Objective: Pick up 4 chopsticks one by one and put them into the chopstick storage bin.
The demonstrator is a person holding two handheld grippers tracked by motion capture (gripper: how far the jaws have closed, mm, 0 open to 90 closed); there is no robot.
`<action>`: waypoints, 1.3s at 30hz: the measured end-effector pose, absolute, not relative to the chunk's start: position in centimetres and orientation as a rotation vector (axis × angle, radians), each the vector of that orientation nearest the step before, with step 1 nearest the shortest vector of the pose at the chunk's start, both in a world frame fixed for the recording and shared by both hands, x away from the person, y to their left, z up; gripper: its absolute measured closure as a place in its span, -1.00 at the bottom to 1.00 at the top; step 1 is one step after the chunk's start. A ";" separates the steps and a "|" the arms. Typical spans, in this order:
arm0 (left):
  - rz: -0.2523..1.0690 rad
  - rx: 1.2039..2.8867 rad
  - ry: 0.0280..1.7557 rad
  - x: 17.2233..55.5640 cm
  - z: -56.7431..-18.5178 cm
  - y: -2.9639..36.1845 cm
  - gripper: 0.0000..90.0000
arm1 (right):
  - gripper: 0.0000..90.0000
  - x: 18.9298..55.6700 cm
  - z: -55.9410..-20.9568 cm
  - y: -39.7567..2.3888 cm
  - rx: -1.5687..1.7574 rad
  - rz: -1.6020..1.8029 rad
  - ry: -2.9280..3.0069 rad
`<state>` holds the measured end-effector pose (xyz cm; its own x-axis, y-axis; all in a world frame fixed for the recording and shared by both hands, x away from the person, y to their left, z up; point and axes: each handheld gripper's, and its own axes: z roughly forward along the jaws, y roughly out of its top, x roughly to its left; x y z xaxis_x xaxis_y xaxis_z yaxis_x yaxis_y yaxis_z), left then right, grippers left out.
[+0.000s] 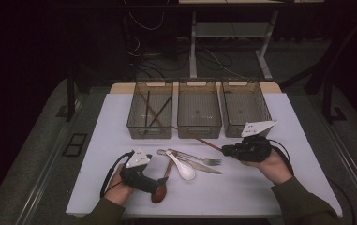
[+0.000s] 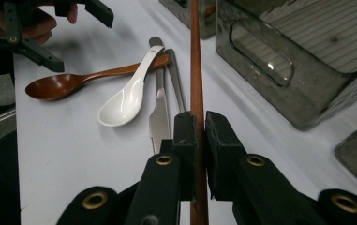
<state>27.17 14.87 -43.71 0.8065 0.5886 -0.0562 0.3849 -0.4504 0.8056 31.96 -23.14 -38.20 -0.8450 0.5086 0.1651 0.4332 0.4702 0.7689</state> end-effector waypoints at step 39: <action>0.288 2.092 0.716 27.1 -43.7 14.8 -1.00 | 0.85 36.8 -35.7 -17.3 0.843 1.345 2.562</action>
